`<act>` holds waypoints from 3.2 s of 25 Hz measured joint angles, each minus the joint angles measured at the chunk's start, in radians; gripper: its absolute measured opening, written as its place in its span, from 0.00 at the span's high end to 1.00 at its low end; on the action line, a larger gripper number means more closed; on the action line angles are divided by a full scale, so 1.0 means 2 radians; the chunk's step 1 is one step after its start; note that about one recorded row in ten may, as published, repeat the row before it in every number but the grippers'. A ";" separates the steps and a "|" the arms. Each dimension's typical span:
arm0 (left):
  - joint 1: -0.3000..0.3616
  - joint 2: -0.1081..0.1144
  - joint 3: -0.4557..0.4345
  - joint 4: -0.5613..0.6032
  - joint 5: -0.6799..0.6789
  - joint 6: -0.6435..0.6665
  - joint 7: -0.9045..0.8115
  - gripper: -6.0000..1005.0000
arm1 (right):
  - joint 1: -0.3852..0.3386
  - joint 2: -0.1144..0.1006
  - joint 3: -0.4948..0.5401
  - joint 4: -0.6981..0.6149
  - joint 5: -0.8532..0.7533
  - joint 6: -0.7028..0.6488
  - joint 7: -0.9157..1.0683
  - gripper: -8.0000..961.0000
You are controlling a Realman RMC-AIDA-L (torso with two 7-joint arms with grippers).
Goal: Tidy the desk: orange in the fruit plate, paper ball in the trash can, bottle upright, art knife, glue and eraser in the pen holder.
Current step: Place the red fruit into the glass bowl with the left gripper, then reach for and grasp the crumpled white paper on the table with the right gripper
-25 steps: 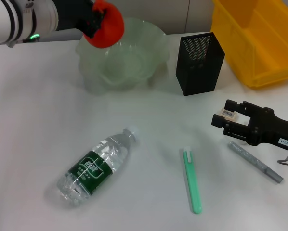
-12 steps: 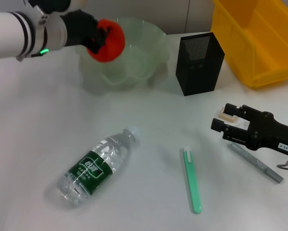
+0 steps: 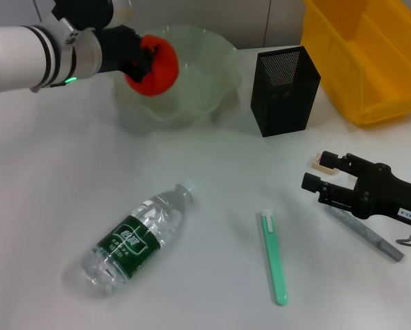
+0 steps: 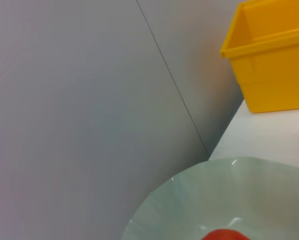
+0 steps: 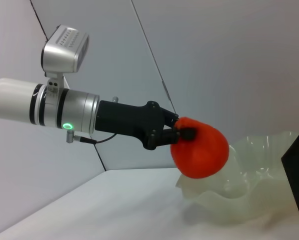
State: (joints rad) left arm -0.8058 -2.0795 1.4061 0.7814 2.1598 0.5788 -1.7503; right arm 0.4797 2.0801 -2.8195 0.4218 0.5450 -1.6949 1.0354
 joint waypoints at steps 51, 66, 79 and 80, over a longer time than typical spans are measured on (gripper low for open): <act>0.061 0.005 0.006 0.108 -0.040 0.079 -0.059 0.60 | -0.004 0.000 0.000 0.012 -0.001 -0.024 0.031 0.22; 0.173 0.007 -0.067 0.242 -0.041 0.266 -0.074 0.61 | 0.046 -0.001 -0.042 0.267 -0.005 -0.216 0.285 0.23; 0.178 0.006 -0.065 0.230 -0.041 0.255 -0.056 0.61 | 0.152 -0.019 -0.044 0.409 -0.136 -0.235 0.455 0.23; 0.177 0.006 -0.065 0.226 -0.042 0.254 -0.054 0.61 | 0.164 -0.021 -0.044 0.411 -0.157 -0.230 0.463 0.23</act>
State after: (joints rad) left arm -0.4511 -2.0682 1.2753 1.2339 2.0755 1.0861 -1.8585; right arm 0.8069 2.0376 -2.9075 1.2430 0.2314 -2.1550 1.9612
